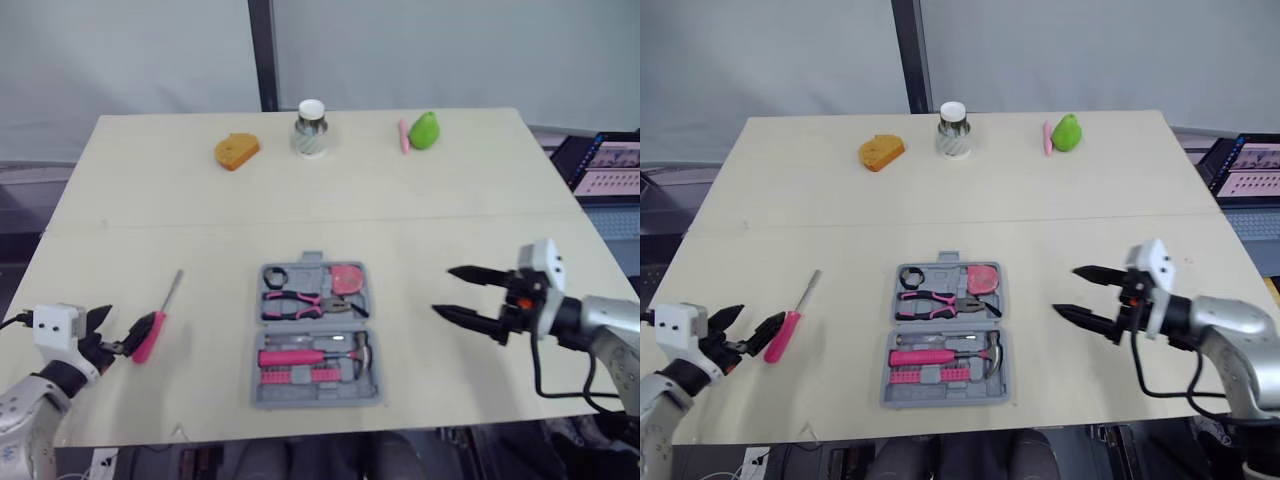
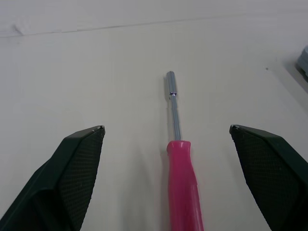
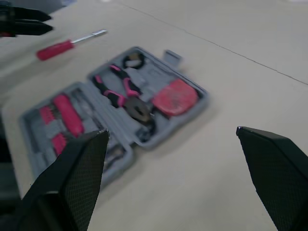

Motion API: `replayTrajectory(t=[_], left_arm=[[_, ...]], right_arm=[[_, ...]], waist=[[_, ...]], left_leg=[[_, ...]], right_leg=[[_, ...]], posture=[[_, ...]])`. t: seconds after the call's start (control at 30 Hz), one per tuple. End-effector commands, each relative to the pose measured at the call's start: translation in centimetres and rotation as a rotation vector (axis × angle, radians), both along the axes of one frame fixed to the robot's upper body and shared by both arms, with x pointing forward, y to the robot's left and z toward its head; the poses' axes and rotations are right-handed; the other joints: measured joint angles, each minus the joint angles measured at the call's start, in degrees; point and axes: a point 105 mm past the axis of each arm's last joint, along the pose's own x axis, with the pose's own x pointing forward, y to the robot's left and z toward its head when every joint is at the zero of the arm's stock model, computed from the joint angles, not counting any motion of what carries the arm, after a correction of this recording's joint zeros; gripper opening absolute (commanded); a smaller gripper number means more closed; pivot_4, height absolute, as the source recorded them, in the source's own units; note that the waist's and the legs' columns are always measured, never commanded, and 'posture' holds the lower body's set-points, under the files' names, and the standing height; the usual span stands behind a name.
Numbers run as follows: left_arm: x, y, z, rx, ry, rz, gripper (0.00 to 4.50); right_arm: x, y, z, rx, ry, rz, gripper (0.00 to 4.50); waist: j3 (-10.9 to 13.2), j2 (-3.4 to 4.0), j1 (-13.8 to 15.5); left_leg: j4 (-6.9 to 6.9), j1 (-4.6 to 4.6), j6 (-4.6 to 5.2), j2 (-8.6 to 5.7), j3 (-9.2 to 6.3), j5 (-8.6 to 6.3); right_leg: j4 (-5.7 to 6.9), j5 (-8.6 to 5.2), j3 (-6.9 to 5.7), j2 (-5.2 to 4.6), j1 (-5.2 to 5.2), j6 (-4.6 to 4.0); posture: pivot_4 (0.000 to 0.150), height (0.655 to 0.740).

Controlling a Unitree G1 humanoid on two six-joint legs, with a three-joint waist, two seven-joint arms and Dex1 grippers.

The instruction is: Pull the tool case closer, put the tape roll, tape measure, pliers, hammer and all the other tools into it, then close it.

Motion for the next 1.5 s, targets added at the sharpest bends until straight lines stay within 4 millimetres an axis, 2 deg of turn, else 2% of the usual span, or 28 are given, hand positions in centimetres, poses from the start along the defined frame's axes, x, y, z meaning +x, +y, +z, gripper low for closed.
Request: replayTrajectory(t=[0.03,0.1,0.23,0.43,0.57,0.83,1.0,1.17,1.47,1.5], left_arm=[[0.1,-1.0,-0.4,0.027,-0.004,0.039,4.47],[0.3,-1.3,-1.2,0.017,0.014,0.065,4.47],[1.2,-1.2,-2.0,0.044,0.059,0.078,4.47],[2.2,-2.0,-3.0,0.063,0.112,0.052,4.47],[2.5,-1.8,-4.0,0.069,0.162,0.083,4.47],[2.9,-1.5,-4.4,0.062,0.237,0.088,4.47],[2.3,-2.1,-4.6,0.077,0.298,0.049,4.47],[1.7,-1.7,-4.6,0.081,0.342,0.056,4.47],[2.3,-1.7,-5.0,0.084,0.357,0.041,4.47],[2.3,-1.7,-5.2,0.083,0.361,0.037,4.23]], right_arm=[[-0.7,3.1,2.3,0.003,-0.055,0.137,4.5],[-0.8,4.4,2.9,0.005,-0.069,0.192,4.5],[-0.9,5.9,3.9,-0.008,-0.093,0.261,4.5],[-1.2,6.9,4.9,-0.001,-0.118,0.297,4.5],[-1.7,7.1,5.2,-0.001,-0.124,0.307,4.5],[-2.7,7.4,6.0,-0.004,-0.134,0.339,4.5],[-2.7,7.2,6.0,-0.006,-0.133,0.338,4.5],[-2.6,7.3,6.0,0.0,-0.135,0.338,4.5],[-2.6,7.5,5.9,0.002,-0.139,0.34,4.5],[-2.7,7.5,5.9,0.003,-0.141,0.339,4.5]], waist=[[0.0,-0.01,0.08],[0.0,-0.02,0.04],[0.01,-0.08,0.05],[0.02,-0.08,-0.07],[0.02,-0.08,-0.16],[0.02,-0.08,-0.14],[0.02,-0.08,-0.13],[0.02,-0.08,-0.17],[0.01,-0.08,-0.04],[0.01,-0.07,-0.02]], left_leg=[[0.02,-0.01,0.0,-0.01,-0.02,0.0],[0.01,-0.01,0.0,-0.01,-0.04,0.0],[0.0,-0.04,0.0,-0.03,-0.08,0.0],[0.0,-0.04,0.02,-0.04,-0.06,-0.02],[-0.01,-0.04,0.02,-0.04,-0.05,-0.02],[-0.01,-0.01,0.02,-0.04,-0.05,-0.02],[-0.01,-0.01,0.02,-0.04,-0.05,-0.02],[-0.03,0.0,0.01,-0.03,-0.04,-0.02],[-0.03,0.01,0.01,-0.03,-0.02,-0.02],[-0.02,0.01,0.01,-0.03,-0.03,-0.02]], right_leg=[[0.0,0.0,0.0,0.0,0.01,0.0],[0.0,0.0,-0.01,0.01,0.01,0.0],[-0.01,0.0,-0.05,0.01,0.01,0.0],[-0.01,0.0,-0.07,0.0,-0.01,0.0],[0.0,0.0,-0.08,0.01,-0.02,0.0],[0.01,0.0,-0.07,0.0,-0.01,0.0],[0.01,0.0,-0.06,0.0,0.0,0.0],[0.01,0.0,-0.05,0.01,-0.01,0.0],[0.01,0.0,-0.04,0.0,-0.01,0.0],[0.01,0.0,-0.04,0.0,0.0,0.0]], posture=[[0.15,0.74],[0.15,0.74],[0.15,0.74],[0.15,0.74],[0.15,0.74],[0.15,0.74],[0.15,0.74],[0.15,0.74],[0.15,0.74],[0.15,0.74]])
